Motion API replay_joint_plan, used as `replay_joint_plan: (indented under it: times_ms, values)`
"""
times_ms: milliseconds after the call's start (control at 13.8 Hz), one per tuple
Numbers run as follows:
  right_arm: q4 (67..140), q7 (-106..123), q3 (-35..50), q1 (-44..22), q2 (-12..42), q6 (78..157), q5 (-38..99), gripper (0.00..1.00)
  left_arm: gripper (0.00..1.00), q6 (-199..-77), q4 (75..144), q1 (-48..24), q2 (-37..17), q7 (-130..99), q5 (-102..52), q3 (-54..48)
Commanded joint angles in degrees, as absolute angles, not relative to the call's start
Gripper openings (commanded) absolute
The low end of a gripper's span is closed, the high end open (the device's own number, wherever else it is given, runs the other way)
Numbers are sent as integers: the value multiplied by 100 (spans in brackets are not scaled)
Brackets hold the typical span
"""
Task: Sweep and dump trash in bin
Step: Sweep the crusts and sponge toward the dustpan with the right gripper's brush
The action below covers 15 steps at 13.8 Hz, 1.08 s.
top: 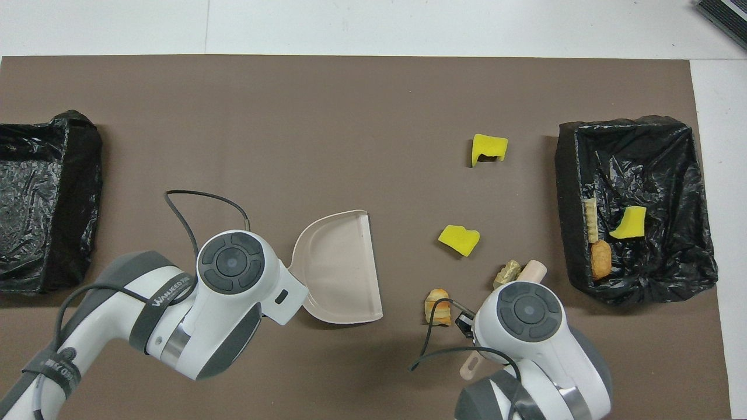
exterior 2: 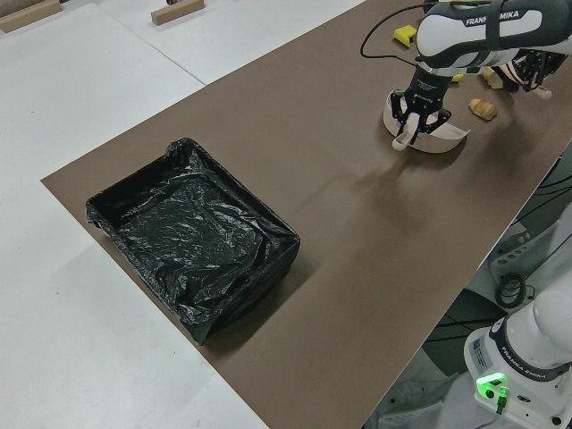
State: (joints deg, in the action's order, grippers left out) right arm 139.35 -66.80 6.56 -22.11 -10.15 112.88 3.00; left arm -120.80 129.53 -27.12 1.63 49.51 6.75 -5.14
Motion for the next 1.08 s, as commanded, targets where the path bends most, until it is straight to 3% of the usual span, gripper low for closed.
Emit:
replay_joint_plan:
  times_ms: [0, 434, 650, 940, 1012]
  values:
    - [12871, -6486, 721, -2179, -161, 11268, 395, 0, 0, -12173, 13315, -2935, 466, 4676, 835, -431]
    - [12411, -5883, 747, -2654, -9, 11093, 404, 0, 0, -12295, 13307, -2857, 431, 4650, 835, -439]
    - [12261, -5049, 660, -2479, -193, 10653, 404, 0, 0, -12401, 13097, -2646, 238, 4676, 835, -422]
    - [12174, -3800, 615, -2321, -62, 10880, 194, 0, 0, -12270, 12482, -2435, -148, 4684, 896, -422]
    - [12068, -3518, 615, -2129, 25, 10881, 176, 0, 0, -11956, 11941, -2443, -593, 4685, 1071, -431]
